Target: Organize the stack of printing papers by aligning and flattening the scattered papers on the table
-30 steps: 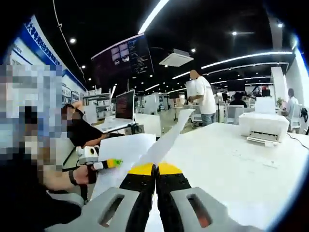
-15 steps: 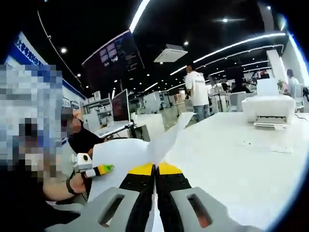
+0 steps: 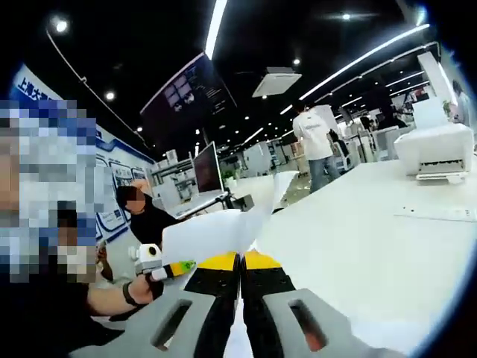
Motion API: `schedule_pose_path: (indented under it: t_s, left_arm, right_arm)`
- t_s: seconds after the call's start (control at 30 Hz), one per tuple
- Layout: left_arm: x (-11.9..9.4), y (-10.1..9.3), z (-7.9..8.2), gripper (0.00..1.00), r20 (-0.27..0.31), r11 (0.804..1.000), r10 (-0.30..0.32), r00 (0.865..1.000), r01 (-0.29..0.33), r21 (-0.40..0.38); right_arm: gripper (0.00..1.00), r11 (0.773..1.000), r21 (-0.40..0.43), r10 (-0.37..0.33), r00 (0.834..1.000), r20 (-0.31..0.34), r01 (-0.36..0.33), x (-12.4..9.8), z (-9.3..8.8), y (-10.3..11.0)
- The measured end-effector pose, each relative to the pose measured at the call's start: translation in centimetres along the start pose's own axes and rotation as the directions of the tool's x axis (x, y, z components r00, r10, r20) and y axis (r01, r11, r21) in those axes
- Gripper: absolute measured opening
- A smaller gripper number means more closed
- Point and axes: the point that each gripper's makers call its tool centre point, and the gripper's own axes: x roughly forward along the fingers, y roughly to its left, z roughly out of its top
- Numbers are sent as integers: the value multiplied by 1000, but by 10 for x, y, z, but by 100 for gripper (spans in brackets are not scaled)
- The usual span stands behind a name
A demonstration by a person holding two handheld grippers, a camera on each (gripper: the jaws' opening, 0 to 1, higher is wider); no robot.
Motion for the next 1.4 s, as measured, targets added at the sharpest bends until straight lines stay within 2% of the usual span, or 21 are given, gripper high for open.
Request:
schedule_pose_path:
  t_s: [0.1, 0.2, 0.3, 0.43, 0.5, 0.53, 0.57, 0.63, 0.73, 0.77, 0.8, 0.83, 0.9, 1.03, 1.1, 1.23, 1.4]
  left_arm:
    - [0, 0, 1, 11, 5, 1000, 0, 1000, 1, -8]
    - [-1, 0, 1, 11, 8, 1000, 0, 1000, 0, -8]
    - [0, 0, 1, 11, 4, 1000, 0, 1000, 0, -6]
    - [0, 0, 1, 11, 5, 1000, 1, 1000, -1, -11]
    - [0, 0, 1, 11, 5, 1000, 0, 1000, 0, -12]
    - [0, 0, 1, 11, 5, 1000, -2, 1000, 2, -13]
    - [0, 0, 1, 11, 5, 1000, -5, 1000, 5, -13]
    - [0, -1, 0, 11, 4, 1000, -8, 1000, 8, -12]
    - [0, -1, 0, 11, 1, 1000, -10, 1000, 10, -12]
    - [0, -1, 0, 11, 1, 1000, -10, 1000, 10, -13]
    - [0, -2, 0, 11, 3, 1000, -12, 1000, 12, -16]
    - [0, -2, 1, 11, 4, 1000, -16, 1000, 16, -25]
    - [0, -2, 1, 11, 5, 999, -19, 1000, 19, -29]
    - [1, -2, 0, 11, -2, 999, -19, 1000, 19, -33]
    - [1, -2, -1, 11, -4, 999, -20, 1000, 20, -34]
    - [0, -2, 0, 12, 0, 999, -19, 1000, 19, -43]
    - [1, -2, -2, 13, -8, 999, -20, 1000, 19, -46]
  right_arm:
    - [0, 999, 39, -8, 1000, -6, 8, 3, -7, -5]
    - [0, 996, 89, 11, 1000, 6, -11, 2, -8, -9]
    - [0, 994, 105, 18, 1000, 9, -19, 3, -10, -10]
    - [0, 984, 145, 102, 994, 50, -108, 8, -4, -1]
    - [0, 971, 150, 178, 981, 80, -188, 7, 2, 15]
    - [0, 952, 157, 246, 962, 122, -263, 4, 14, 26]
    - [0, 947, 149, 265, 954, 139, -284, 3, 20, 29]
    - [0, 957, 133, 243, 963, 119, -257, 4, 19, 24]
    - [0, 983, 95, 153, 987, 49, -157, 4, 10, 3]
    - [0, 987, 98, 122, 992, 34, -125, 3, 8, -3]
    - [0, 993, 100, 63, 998, 5, -63, 2, 2, -13]
    - [0, 996, 72, 52, 999, -18, -50, 2, -1, -16]
    - [0, 998, -21, 66, 998, -19, -66, 3, -2, -15]
    - [0, 998, -33, 48, 998, -32, -49, 7, -6, -23]
    - [0, 999, -28, 45, 999, -26, -46, 9, -7, -26]
    - [0, 995, 32, 92, 996, 6, -92, 17, -3, -30]
    - [0, 990, 18, 137, 991, 6, -137, 25, -6, -19]
